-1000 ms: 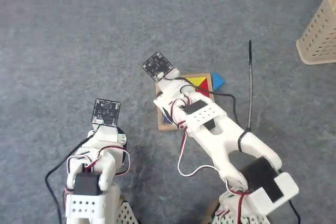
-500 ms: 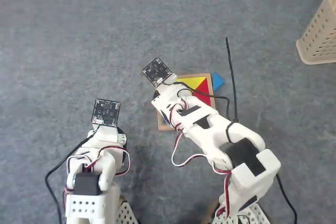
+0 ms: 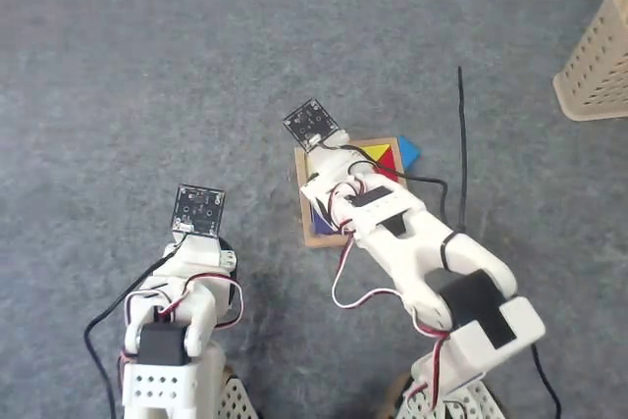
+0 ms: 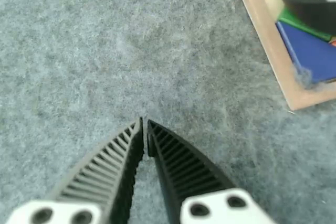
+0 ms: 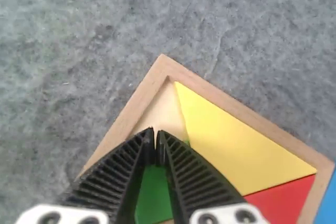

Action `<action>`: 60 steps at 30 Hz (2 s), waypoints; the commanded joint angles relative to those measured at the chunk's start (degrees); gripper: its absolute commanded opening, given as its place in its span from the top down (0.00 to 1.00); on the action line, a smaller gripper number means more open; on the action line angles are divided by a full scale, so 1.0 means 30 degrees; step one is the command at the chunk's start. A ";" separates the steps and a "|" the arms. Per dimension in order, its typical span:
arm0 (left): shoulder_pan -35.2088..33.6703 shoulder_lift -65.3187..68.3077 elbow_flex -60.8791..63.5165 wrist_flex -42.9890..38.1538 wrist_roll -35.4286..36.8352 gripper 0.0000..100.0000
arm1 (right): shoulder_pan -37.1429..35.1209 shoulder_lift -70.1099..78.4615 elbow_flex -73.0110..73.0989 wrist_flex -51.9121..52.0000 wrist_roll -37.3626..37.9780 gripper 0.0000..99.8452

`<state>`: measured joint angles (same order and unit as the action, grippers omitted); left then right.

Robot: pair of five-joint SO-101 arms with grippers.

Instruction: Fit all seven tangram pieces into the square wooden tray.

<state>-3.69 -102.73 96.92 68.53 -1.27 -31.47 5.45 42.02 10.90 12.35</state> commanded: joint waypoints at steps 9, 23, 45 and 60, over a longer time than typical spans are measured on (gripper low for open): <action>-0.0088 -0.0059 -0.0103 0.0088 0.0176 0.99 | 0.1773 -0.7136 -0.0322 0.3941 -0.2491 0.98; -0.0088 -0.0059 -0.0103 0.0088 0.0176 0.99 | 0.6403 -0.9099 -0.1231 1.0359 0.3458 0.79; -0.0088 -0.0059 -0.0103 0.0088 0.0176 0.99 | 0.8747 0.8425 -1.7641 1.6864 0.5744 0.79; -0.0088 -0.0059 -0.0103 0.0088 0.0176 0.99 | 0.8659 0.7018 -1.8110 1.6894 0.5128 0.79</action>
<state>-3.69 -102.73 96.92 68.53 -1.27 -3.60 32.44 -9.05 61.01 29.05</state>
